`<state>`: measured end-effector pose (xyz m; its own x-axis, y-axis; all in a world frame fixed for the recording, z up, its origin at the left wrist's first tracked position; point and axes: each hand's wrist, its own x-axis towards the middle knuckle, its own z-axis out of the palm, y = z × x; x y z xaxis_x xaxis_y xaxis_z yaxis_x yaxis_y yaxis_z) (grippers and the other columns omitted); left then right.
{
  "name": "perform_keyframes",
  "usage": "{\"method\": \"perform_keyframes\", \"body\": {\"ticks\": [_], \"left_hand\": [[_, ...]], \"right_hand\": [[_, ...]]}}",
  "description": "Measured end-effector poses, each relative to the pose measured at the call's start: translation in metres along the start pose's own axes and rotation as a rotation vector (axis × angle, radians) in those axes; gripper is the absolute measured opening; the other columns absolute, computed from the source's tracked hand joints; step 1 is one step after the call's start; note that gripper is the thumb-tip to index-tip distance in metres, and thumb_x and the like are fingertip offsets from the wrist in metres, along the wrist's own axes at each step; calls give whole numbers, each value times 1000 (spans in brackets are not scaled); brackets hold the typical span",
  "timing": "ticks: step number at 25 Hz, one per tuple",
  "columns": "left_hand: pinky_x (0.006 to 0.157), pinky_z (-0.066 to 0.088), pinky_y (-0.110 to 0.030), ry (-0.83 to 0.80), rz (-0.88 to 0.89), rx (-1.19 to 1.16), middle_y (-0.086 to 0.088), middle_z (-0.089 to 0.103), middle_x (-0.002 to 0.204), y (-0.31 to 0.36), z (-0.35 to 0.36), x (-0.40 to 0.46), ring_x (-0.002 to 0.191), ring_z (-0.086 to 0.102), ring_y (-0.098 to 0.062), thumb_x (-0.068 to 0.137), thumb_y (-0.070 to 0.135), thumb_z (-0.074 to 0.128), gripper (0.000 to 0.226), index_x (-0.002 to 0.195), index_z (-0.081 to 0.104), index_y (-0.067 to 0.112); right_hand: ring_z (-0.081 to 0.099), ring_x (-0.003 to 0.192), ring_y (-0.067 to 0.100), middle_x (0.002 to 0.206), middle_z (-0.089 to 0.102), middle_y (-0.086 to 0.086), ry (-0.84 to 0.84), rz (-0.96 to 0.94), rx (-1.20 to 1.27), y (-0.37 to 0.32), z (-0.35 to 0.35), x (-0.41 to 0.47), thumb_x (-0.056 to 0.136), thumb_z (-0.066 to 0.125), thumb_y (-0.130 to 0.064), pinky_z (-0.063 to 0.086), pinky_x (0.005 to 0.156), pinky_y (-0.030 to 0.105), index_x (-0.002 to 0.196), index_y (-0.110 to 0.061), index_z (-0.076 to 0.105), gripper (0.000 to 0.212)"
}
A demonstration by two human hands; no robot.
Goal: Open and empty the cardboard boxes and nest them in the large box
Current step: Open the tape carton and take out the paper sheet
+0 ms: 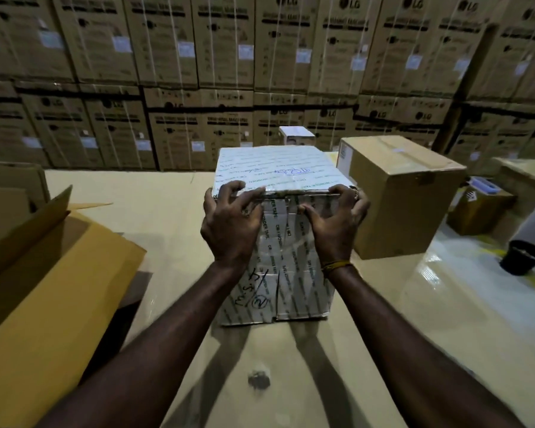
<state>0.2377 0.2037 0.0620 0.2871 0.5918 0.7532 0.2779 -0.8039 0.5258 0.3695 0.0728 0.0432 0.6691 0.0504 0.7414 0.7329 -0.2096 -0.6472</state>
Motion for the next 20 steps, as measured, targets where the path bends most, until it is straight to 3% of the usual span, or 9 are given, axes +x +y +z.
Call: {"method": "perform_keyframes", "body": {"ticks": [2,4,6,8,11,15,17,20], "left_hand": [[88,54,-41,17,52,-14,10,52,134,-14,1,-19,133,43,-25,84,35,70,36,118,68,45],[107,45,-40,3,50,-87,-10,29,156,-27,5,-44,147,26,-28,85,27,73,52,135,59,34],[107,45,-40,-84,8,-89,-20,-1,163,-42,7,-70,153,5,-29,83,23,76,74,149,42,29],[104,47,-49,-198,42,-38,-22,-14,162,-61,11,-94,152,-5,-32,81,23,78,89,155,29,27],[110,37,-52,-286,95,9,-24,-15,161,-78,7,-116,151,2,-38,80,29,79,92,155,26,25],[93,47,-51,-303,118,176,-17,-2,165,-72,-11,-117,133,34,-48,84,39,71,88,156,21,34],[87,49,-50,-284,112,173,-11,0,166,-64,-22,-111,127,38,-48,84,38,71,86,155,22,40],[89,46,-51,-283,61,123,0,4,166,-41,-41,-90,130,37,-48,85,35,72,74,149,35,45]], "right_hand": [[35,134,30,140,32,17,-10,-7,-4,-1,-5,-16,72,87,-36,36,110,32,129,-26,48,70],[26,143,30,153,17,17,-27,6,4,4,-8,-33,73,87,-32,32,110,19,145,-28,38,87],[21,146,28,160,0,14,-90,159,26,12,-10,-54,72,87,-31,33,104,12,154,-33,22,105],[24,143,28,162,4,14,-232,304,-26,21,-13,-75,72,81,-50,28,102,21,157,-37,7,114],[28,136,21,162,12,12,-380,252,-192,26,-18,-98,72,63,-72,30,104,31,158,-32,1,114],[38,130,41,153,25,24,-258,139,-337,-1,-22,-113,77,79,-42,41,102,49,155,-47,3,109],[39,129,47,148,26,28,-188,148,-392,-20,-25,-117,78,79,-37,40,101,53,153,-50,10,103],[32,136,45,152,22,26,-177,180,-424,-48,-29,-96,81,77,-36,33,105,55,152,-47,25,89]]}}
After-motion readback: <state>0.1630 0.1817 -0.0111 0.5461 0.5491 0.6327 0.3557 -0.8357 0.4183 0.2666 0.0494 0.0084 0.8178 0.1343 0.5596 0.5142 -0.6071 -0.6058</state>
